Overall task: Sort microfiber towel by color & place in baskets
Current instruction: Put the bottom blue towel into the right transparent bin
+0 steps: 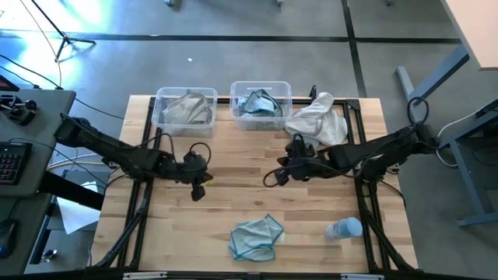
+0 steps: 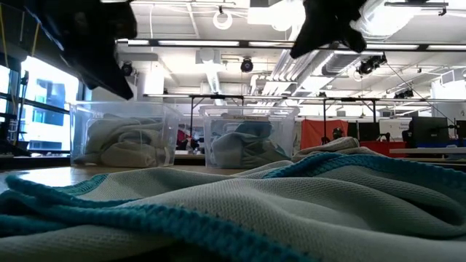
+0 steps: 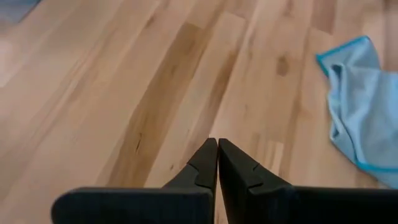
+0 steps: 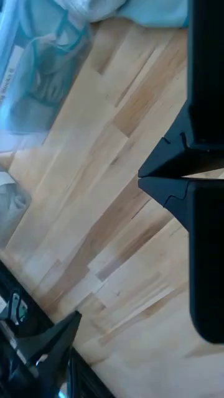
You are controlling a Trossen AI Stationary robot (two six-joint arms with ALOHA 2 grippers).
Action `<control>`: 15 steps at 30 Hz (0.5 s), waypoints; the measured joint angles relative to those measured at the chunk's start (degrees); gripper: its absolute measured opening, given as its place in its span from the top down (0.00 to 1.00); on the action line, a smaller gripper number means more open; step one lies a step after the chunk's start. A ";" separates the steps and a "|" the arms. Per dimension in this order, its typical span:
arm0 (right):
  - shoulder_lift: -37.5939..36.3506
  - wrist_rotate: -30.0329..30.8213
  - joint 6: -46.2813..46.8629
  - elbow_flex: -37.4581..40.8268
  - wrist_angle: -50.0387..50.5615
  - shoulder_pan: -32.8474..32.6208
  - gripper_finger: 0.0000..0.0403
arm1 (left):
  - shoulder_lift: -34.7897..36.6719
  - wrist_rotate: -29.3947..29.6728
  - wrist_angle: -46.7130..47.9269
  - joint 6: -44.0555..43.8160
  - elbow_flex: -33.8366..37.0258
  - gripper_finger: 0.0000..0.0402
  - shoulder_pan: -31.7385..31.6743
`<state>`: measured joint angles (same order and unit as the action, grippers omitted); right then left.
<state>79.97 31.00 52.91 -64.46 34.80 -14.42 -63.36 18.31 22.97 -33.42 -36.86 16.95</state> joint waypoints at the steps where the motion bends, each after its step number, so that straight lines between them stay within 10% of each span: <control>1: 1.66 0.47 0.76 -2.63 2.00 -0.36 1.00 | 1.13 -0.31 -0.08 1.04 0.40 1.00 0.34; 15: 35.86 -4.36 18.22 -49.98 38.35 -6.25 1.00 | 19.47 -2.96 11.79 9.85 1.57 1.00 4.23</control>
<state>115.83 26.64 71.14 -114.44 73.15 -20.68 -43.89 15.35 34.77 -23.57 -35.29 21.17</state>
